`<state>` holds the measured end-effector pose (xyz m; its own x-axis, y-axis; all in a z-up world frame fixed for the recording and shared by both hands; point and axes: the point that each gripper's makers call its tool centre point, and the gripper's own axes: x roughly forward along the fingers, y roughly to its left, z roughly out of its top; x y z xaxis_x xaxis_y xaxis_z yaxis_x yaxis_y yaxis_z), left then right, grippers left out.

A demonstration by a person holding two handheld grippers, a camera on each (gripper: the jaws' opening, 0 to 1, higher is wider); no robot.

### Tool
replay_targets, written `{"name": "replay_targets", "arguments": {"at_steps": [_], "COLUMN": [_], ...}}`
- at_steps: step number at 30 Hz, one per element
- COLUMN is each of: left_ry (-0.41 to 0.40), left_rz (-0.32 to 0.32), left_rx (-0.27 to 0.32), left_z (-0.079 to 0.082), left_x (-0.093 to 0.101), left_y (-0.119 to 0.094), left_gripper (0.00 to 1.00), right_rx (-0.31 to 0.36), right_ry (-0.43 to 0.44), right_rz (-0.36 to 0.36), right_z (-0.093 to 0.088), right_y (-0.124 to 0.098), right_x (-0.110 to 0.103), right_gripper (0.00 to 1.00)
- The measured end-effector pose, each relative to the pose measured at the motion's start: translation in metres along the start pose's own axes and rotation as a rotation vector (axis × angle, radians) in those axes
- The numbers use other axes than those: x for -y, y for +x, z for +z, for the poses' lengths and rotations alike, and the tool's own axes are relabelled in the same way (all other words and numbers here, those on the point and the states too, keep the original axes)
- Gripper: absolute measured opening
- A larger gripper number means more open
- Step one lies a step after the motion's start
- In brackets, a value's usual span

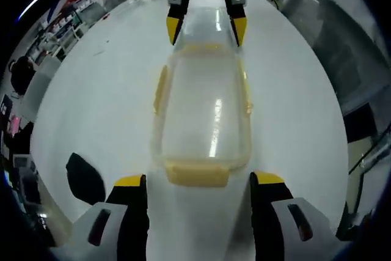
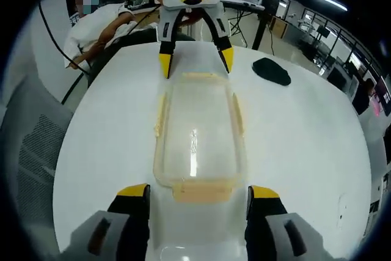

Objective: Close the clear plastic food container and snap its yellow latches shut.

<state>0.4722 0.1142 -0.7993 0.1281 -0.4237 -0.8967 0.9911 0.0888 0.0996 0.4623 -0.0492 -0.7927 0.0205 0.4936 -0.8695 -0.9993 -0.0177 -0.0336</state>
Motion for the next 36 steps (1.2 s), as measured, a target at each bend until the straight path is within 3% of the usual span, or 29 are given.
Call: {"name": "replay_targets", "arguments": {"at_steps": [21, 36], "left_ry": [-0.011, -0.003], "left_rz": [-0.038, -0.094], "left_rx": [0.019, 0.026], "left_z": [0.002, 0.009], "left_x": [-0.002, 0.005], "left_y": [0.003, 0.007], "left_gripper": [0.60, 0.49], "right_rx": [-0.036, -0.030], "right_ry": [0.003, 0.003], "right_rz": [0.025, 0.036], "right_z": [-0.009, -0.008], "right_y": [0.010, 0.011], "right_x": [0.002, 0.005], "right_gripper": [0.60, 0.55]}}
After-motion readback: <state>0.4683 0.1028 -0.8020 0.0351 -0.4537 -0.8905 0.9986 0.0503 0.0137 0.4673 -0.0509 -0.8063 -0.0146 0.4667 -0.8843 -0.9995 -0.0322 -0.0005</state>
